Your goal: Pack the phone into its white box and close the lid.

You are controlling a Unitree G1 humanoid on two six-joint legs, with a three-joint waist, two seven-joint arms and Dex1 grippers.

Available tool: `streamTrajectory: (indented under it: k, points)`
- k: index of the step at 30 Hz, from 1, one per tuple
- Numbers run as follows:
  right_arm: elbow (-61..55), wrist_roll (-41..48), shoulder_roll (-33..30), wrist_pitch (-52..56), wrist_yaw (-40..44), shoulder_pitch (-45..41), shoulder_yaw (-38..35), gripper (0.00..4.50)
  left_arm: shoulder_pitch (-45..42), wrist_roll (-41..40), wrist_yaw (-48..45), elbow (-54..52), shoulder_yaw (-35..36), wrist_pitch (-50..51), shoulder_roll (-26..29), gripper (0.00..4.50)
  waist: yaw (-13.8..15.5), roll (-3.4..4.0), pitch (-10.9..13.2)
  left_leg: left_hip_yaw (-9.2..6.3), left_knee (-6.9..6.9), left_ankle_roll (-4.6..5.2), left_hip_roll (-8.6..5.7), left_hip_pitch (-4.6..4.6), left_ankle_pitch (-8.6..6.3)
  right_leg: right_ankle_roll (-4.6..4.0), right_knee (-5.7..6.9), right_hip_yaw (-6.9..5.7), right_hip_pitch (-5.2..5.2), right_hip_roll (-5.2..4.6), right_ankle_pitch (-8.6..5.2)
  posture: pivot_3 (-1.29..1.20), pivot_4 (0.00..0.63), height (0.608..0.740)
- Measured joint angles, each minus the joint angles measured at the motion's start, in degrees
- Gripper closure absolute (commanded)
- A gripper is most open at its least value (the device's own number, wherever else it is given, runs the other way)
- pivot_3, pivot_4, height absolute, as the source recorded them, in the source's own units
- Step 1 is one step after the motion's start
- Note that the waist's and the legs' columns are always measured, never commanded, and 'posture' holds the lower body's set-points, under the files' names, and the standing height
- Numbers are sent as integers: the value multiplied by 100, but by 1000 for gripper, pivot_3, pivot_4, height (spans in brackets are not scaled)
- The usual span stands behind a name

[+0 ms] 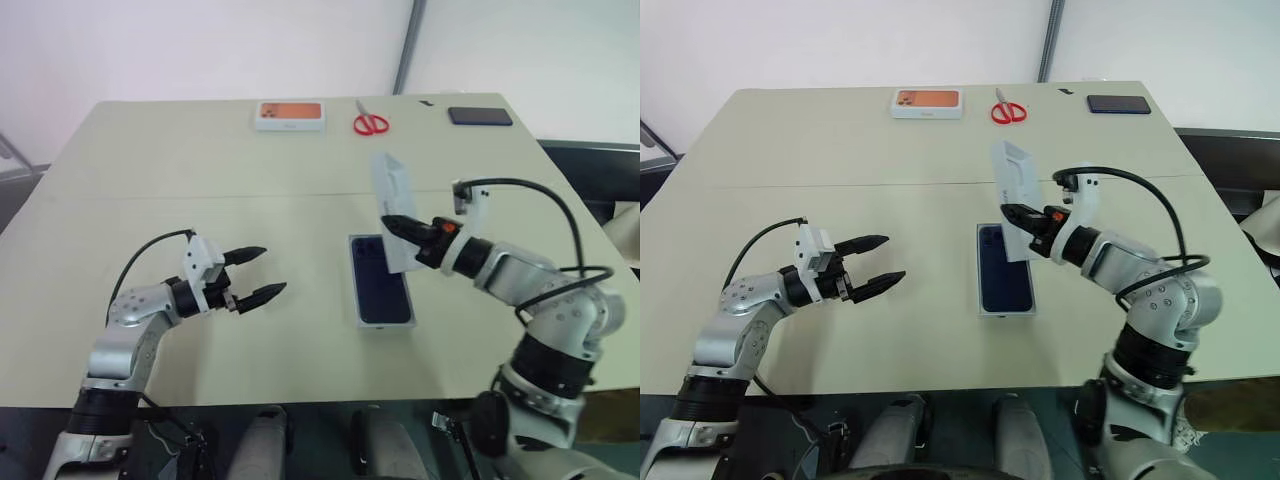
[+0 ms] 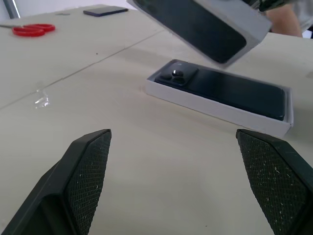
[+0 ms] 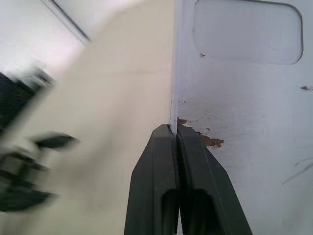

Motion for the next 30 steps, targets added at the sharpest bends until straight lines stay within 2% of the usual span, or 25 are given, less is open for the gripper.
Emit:
streamTrajectory:
  k: [7, 13, 20, 25, 30]
  points:
    - [43, 1015, 232, 323, 32, 99, -115, 4447, -66, -144, 164, -14, 20, 275, -5, 211, -13, 2, 1, -1, -1, 0, 0, 0, 0, -1, 2, 0, -2, 1, 0, 0, 150, 740]
    - [211, 2031, 633, 256, -573, -32, -291, 4447, -104, -257, 309, -96, 70, 398, -28, 211, -12, 3, 2, -1, -2, 0, 1, 0, 0, -1, 2, 1, -3, 1, 0, 0, 150, 740]
    - [211, 2502, 474, 227, -906, 773, 207, 4447, -113, -330, 413, -197, 70, 615, -46, 211, -4, 4, 2, 0, -3, 0, 0, -1, 0, -1, 1, 2, -3, 0, 0, 0, 150, 740]
    - [478, 3428, 457, -132, -1524, 836, 391, 4447, -116, -381, 479, -262, 65, 638, -82, 211, -25, 5, 2, 0, -5, 0, 2, 1, 0, -2, 1, 3, -4, 4, 0, 0, 150, 740]
    - [558, 4305, 302, -665, -2163, 918, 920, 4447, -137, -401, 516, -262, 63, 726, -116, 211, -17, 5, 2, 0, -5, 0, 3, -1, 0, -1, -1, 3, -4, 3, 0, 0, 150, 740]
